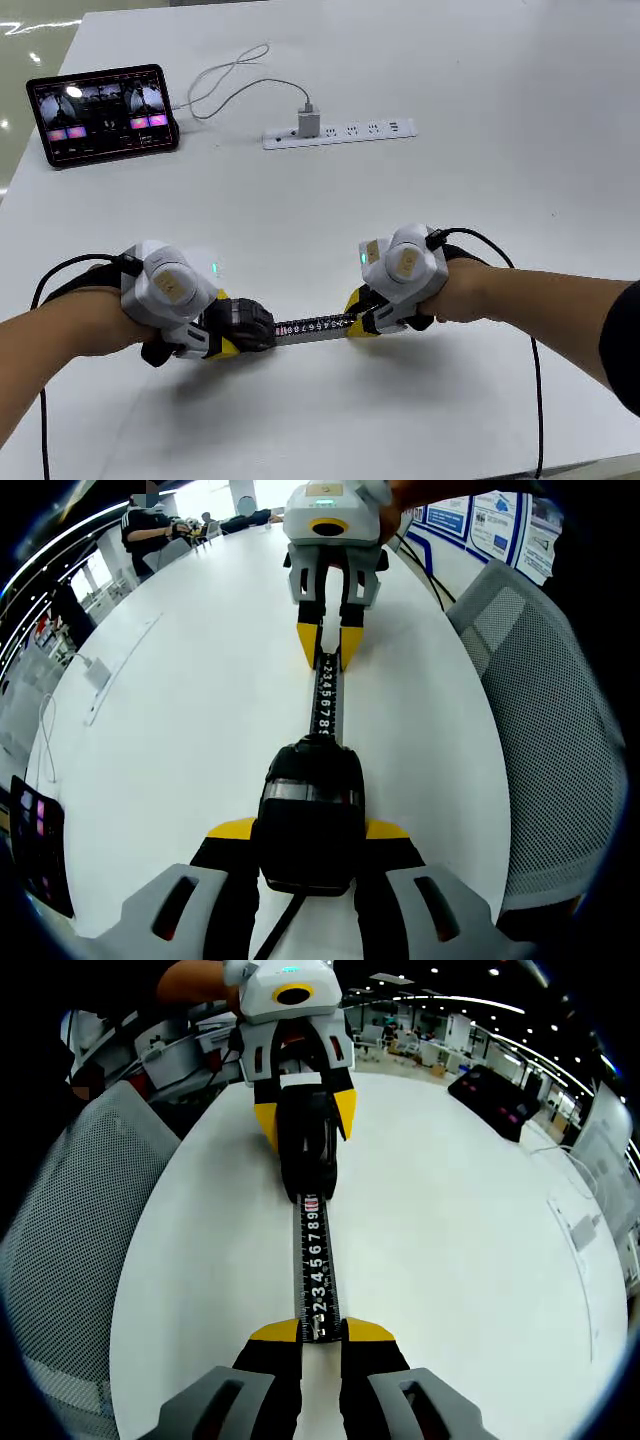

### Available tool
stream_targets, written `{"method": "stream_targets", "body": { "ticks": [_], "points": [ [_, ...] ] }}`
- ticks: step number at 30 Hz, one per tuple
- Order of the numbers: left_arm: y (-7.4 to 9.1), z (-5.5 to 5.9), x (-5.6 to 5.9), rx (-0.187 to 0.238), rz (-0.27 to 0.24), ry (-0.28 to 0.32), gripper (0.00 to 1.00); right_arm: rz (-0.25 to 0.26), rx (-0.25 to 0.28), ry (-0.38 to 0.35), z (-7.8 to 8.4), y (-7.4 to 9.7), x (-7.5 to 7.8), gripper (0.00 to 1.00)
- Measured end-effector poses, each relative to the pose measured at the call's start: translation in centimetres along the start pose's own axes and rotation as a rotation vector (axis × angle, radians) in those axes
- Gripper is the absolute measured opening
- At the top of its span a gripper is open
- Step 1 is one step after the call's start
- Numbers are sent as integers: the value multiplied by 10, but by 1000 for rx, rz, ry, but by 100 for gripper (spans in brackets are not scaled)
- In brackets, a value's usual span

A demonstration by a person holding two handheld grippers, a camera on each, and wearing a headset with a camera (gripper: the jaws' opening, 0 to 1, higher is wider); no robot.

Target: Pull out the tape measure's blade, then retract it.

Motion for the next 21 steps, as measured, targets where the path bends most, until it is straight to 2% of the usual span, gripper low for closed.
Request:
{"method": "stream_targets", "body": {
  "ticks": [21],
  "points": [
    [1,-1,1,2,0,4,32,-1,-3,-3,7,5,-1,10]
  ]
}}
Point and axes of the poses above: the centre of the closed fingertips' face, and the gripper's own axes: y roughly backward along the fingers, x roughly to its right, z roughly out of its underside, the point moved 8 cm from there along y, roughly backward along the fingers, and after that the axes turned 11 degrees about y, right-handed, at the moved point
